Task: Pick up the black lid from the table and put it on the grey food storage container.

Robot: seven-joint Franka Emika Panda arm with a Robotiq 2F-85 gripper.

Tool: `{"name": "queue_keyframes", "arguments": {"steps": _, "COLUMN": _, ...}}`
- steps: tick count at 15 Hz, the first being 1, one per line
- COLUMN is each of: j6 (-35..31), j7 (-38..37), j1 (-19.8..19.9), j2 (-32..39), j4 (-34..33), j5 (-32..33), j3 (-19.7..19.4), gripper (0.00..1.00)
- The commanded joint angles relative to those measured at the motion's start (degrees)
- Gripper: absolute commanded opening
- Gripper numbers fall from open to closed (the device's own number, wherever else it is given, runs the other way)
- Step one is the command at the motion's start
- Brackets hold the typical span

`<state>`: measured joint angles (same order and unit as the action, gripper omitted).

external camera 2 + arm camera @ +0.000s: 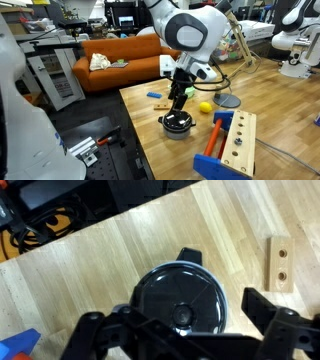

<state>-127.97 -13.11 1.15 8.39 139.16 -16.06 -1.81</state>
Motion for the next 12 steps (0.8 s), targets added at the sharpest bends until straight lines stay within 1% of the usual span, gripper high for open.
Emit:
{"name": "queue_keyframes", "arguments": {"steps": 1, "j6": 2.99, "j7": -1.81, "j1": -0.91, "j2": -7.0, "j4": 4.35, "j5": 1.82, "j3": 0.53, "gripper": 1.0}}
{"name": "queue_keyframes", "arguments": {"steps": 3, "j6": 4.68, "j7": -2.48, "j1": -1.71, "j2": -10.77, "j4": 6.62, "j5": 2.03, "j3": 1.29, "gripper": 1.0}}
{"name": "queue_keyframes", "arguments": {"steps": 4, "j6": 6.68, "j7": -1.51, "j1": -2.09, "j2": -12.62, "j4": 7.78, "j5": 0.68, "j3": 1.86, "gripper": 1.0}}
{"name": "queue_keyframes", "arguments": {"steps": 5, "j6": 5.25, "j7": -1.58, "j1": -1.71, "j2": -9.15, "j4": 5.33, "j5": 0.93, "j3": 1.59, "gripper": 1.0}}
{"name": "queue_keyframes", "arguments": {"steps": 8, "j6": 6.36, "j7": -1.63, "j1": -2.21, "j2": -12.27, "j4": 7.47, "j5": 0.9, "j3": 2.13, "gripper": 1.0}}
{"name": "queue_keyframes", "arguments": {"steps": 12, "j6": 6.36, "j7": -1.62, "j1": -2.12, "j2": -12.32, "j4": 7.61, "j5": 0.9, "j3": 2.03, "gripper": 1.0}}
